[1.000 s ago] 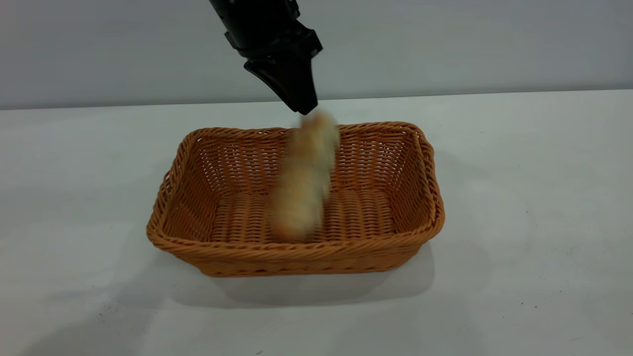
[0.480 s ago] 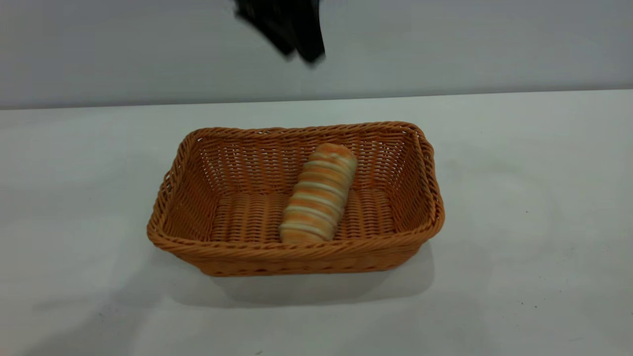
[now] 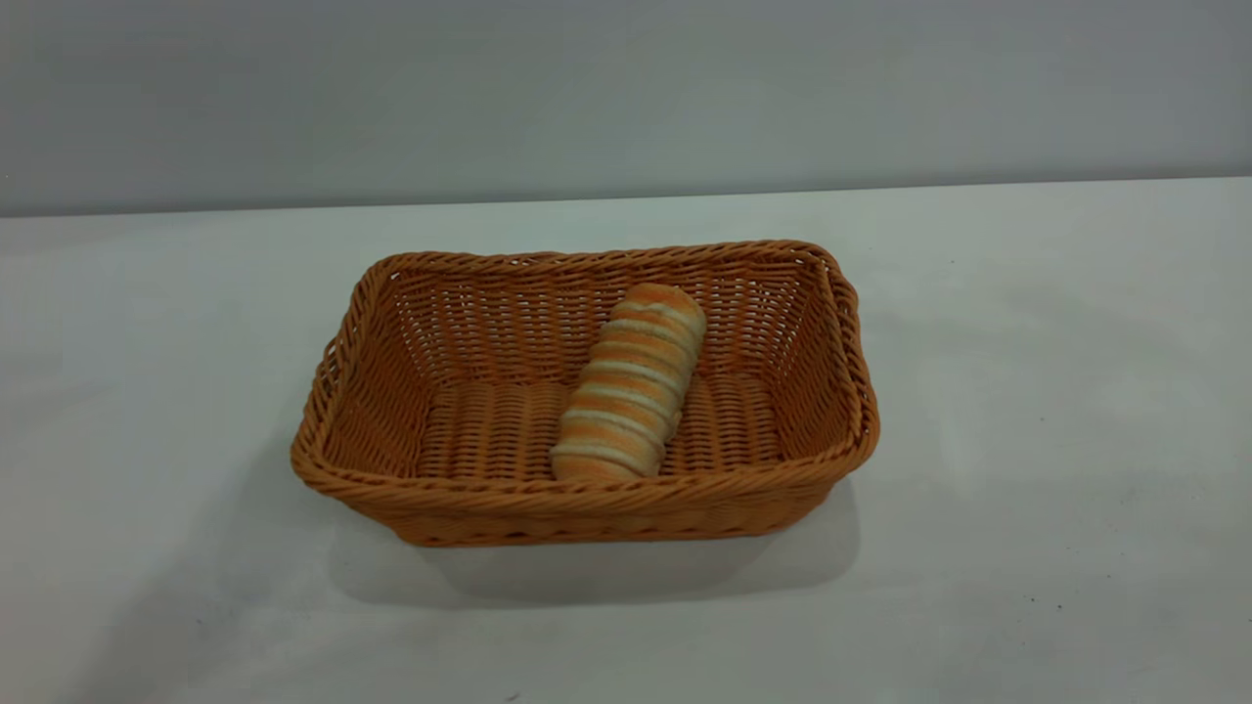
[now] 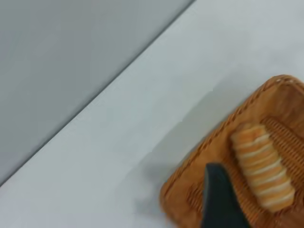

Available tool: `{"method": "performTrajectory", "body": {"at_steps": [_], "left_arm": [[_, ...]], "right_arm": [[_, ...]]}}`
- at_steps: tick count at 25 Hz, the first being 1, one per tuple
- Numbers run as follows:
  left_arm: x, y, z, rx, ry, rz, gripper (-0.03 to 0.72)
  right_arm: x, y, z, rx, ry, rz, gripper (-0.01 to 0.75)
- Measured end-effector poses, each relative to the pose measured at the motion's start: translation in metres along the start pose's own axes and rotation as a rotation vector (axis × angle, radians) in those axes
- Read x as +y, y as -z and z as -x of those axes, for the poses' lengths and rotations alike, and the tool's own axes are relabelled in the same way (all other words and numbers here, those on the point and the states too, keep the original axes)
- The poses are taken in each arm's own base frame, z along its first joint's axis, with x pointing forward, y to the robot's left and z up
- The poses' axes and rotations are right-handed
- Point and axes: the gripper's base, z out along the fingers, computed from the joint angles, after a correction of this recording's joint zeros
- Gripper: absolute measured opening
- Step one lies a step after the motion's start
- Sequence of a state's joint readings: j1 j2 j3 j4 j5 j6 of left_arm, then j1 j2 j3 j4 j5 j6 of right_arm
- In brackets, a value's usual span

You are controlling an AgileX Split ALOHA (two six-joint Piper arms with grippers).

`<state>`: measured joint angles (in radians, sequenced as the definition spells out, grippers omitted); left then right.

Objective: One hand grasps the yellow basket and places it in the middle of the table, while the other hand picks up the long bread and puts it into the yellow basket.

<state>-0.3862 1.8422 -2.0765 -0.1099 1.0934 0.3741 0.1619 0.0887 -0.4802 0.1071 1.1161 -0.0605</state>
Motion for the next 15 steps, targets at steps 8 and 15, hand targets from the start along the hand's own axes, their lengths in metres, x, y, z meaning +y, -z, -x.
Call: {"method": "performTrajectory", "body": {"at_steps": [8,15], "left_arm": [[-0.003,0.128,-0.019,-0.132,0.091,0.223,0.49],[-0.031,0.236,-0.077,-0.317,0.158,0.292,0.486]], "right_arm": [[0.0,0.0,0.0,0.001,-0.001,0.0,0.229],[0.0,0.0,0.0,0.002,0.012,0.023,0.23]]}}
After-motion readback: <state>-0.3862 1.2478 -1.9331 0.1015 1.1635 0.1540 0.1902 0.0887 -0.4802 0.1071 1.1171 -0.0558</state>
